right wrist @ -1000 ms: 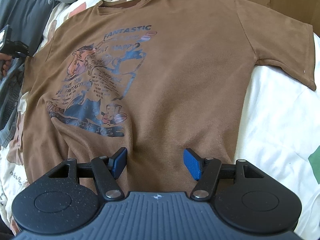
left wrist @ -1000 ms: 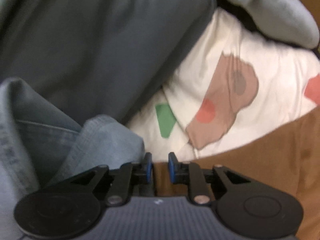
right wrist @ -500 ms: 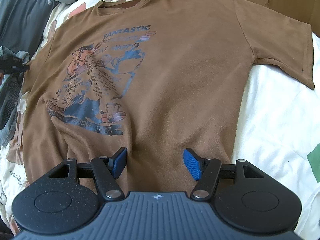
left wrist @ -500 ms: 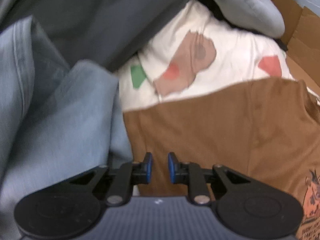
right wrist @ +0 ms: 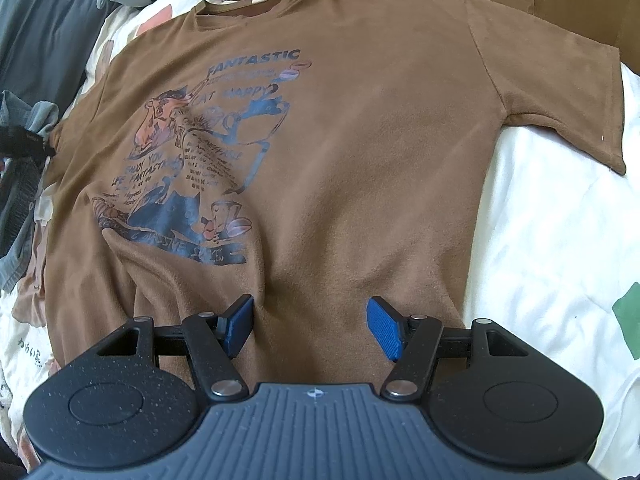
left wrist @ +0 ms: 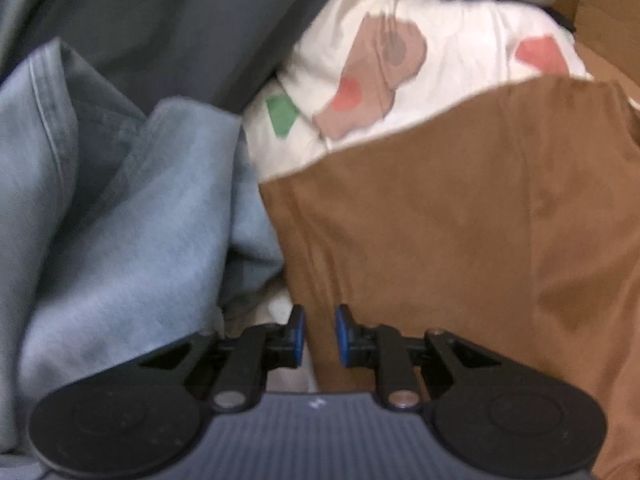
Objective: Fold clothes
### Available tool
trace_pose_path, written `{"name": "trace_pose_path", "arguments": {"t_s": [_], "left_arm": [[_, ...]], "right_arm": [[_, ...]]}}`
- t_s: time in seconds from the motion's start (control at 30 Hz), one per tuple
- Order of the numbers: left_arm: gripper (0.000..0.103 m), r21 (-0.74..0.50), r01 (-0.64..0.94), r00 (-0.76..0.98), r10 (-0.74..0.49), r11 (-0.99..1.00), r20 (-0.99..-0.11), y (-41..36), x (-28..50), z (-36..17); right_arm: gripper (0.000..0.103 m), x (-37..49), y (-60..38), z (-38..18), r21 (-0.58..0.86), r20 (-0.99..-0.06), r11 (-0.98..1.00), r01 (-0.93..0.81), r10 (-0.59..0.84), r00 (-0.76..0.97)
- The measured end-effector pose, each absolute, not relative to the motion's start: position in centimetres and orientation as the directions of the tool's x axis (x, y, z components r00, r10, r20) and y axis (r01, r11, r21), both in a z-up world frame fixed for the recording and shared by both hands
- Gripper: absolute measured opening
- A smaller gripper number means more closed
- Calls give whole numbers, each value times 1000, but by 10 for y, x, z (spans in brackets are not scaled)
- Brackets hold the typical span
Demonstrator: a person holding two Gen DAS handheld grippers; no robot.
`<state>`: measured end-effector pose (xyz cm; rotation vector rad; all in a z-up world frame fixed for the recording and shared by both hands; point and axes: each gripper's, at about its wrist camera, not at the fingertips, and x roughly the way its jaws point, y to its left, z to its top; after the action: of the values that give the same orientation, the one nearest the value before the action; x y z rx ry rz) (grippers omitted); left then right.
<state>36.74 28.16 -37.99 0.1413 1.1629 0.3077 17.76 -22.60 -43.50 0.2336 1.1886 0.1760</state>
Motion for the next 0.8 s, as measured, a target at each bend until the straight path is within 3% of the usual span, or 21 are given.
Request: {"name": "trace_pose_path", "arguments": {"t_s": [0.23, 0.47, 0.8], "left_arm": [[19, 126, -97, 518, 158, 987, -840, 248, 401, -354], [19, 44, -46, 567, 62, 998, -821, 201, 436, -366], [19, 88, -102, 535, 129, 991, -835, 177, 484, -393]], "right_arm": [[68, 180, -226, -432, 265, -891, 964, -22, 254, 377], [68, 181, -234, -431, 259, -886, 966, -5, 240, 397], [68, 177, -244, -434, 257, -887, 966, 11, 231, 400]]}}
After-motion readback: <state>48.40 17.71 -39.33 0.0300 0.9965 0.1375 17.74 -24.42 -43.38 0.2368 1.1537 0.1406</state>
